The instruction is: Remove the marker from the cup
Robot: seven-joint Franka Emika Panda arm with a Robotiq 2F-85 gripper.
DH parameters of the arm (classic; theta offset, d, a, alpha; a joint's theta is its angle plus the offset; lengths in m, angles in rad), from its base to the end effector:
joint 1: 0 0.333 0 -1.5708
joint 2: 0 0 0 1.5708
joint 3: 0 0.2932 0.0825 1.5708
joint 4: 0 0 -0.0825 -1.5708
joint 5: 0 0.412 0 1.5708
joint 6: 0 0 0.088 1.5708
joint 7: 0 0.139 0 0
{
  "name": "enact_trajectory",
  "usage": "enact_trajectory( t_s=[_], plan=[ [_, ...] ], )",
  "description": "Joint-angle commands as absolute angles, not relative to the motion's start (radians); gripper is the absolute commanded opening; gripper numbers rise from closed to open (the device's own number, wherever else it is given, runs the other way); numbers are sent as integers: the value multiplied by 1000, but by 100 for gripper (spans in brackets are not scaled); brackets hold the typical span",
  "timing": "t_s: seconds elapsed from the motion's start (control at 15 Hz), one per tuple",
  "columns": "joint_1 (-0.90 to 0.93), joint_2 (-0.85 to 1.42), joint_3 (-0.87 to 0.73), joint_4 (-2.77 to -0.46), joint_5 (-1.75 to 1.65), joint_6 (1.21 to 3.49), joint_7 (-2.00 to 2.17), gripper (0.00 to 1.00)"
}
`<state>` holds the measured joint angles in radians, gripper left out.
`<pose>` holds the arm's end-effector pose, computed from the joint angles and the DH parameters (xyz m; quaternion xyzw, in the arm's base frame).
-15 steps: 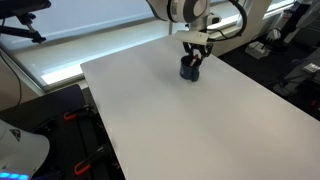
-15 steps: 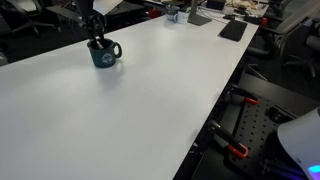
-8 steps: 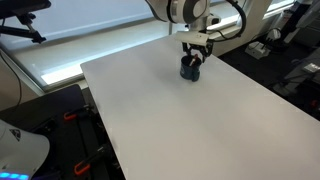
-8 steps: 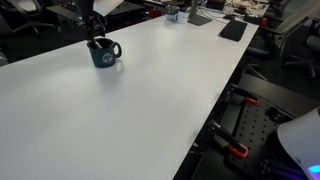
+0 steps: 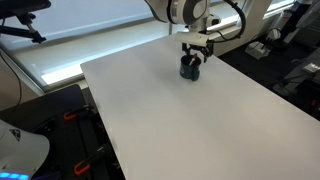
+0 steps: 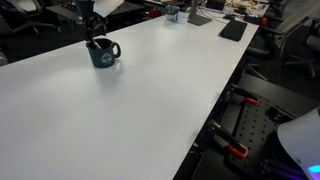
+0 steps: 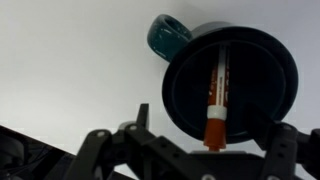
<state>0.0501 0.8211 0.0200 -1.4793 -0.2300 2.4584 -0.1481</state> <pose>0.7407 0.0457 0.1363 0.9766 0.1867 0.0759 0.0753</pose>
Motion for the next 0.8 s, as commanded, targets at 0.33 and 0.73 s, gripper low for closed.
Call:
enact_trajectory(
  t_s=[0.33,0.73],
  plan=[
    [87,754,1,-1507,-223,2456,-84,100],
    [87,758,14,-1493,-210,2403,-100,95]
  ],
)
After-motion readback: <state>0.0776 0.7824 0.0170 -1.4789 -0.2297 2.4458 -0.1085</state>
